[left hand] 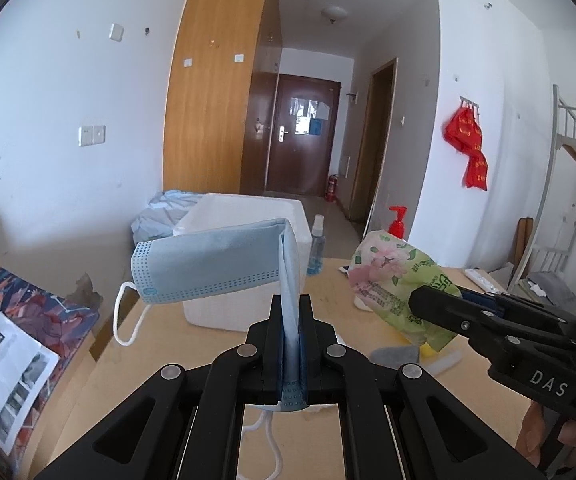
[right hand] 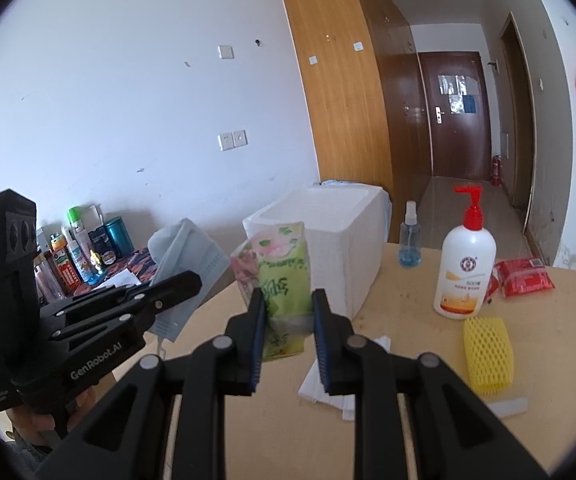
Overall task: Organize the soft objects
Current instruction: 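Carry the mask with the left gripper while the right gripper carries the pack toward the foam box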
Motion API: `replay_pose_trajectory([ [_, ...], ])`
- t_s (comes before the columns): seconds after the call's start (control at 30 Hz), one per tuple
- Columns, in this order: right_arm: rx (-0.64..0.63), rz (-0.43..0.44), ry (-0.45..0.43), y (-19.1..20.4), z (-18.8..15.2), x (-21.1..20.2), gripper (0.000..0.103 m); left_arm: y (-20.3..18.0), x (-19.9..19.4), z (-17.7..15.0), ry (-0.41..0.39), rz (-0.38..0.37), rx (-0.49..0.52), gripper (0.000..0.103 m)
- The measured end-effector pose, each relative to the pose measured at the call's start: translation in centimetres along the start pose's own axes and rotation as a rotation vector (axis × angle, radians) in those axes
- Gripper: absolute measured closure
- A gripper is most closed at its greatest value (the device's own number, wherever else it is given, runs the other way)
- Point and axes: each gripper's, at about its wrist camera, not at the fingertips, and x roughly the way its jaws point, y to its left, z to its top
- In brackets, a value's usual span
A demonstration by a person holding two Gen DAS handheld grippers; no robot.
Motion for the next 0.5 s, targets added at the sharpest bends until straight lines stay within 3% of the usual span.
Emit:
replay_pose_trajectory([
  [0.5, -0.028, -0.024, -0.002, 0.0, 4.4, 3.2, 0.077, 1.3, 3.2, 3.8, 0.018, 0.003, 0.004, 0.097],
])
